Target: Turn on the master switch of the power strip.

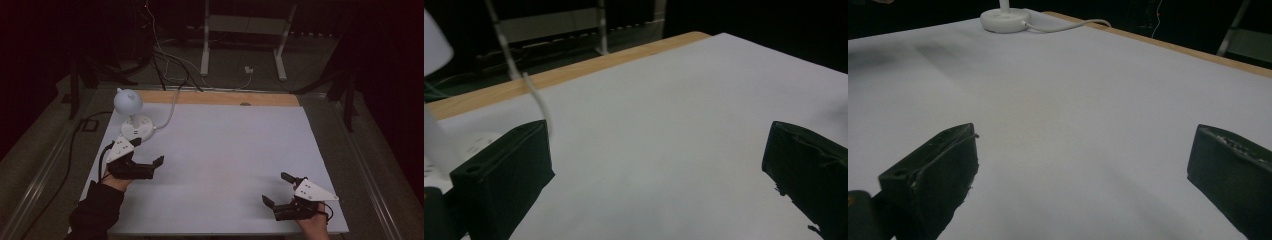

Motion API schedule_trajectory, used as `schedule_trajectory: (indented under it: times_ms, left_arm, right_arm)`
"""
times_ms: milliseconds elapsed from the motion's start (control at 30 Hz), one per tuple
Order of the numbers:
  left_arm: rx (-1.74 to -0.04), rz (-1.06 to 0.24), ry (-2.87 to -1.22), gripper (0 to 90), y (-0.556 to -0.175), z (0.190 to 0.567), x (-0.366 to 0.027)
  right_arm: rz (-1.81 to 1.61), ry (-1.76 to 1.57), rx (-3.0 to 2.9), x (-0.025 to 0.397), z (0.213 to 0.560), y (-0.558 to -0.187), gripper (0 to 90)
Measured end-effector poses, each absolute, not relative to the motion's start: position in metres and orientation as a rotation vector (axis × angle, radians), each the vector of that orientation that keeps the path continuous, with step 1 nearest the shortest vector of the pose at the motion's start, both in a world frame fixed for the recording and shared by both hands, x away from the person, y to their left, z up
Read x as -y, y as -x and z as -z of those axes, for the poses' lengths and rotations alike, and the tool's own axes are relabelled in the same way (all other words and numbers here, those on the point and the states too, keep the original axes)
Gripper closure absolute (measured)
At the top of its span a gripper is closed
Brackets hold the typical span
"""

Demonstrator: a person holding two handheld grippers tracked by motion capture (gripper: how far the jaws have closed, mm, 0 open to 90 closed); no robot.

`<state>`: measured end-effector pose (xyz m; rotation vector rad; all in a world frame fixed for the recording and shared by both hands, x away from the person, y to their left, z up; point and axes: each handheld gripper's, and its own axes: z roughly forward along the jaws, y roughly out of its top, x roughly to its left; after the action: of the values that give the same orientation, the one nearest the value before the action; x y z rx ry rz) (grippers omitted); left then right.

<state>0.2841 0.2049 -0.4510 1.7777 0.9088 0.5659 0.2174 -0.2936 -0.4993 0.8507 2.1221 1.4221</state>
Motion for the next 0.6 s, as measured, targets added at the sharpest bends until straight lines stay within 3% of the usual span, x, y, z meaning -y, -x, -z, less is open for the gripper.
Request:
schedule_trajectory:
  times_ms: [600]
  left_arm:
    - [-1.023, -0.607, -1.724, 0.3, -0.319, 0.464, -0.21]
  right_arm:
    - [-1.435, -0.851, -2.116, 0.293, 0.498, -0.216, 0.0]
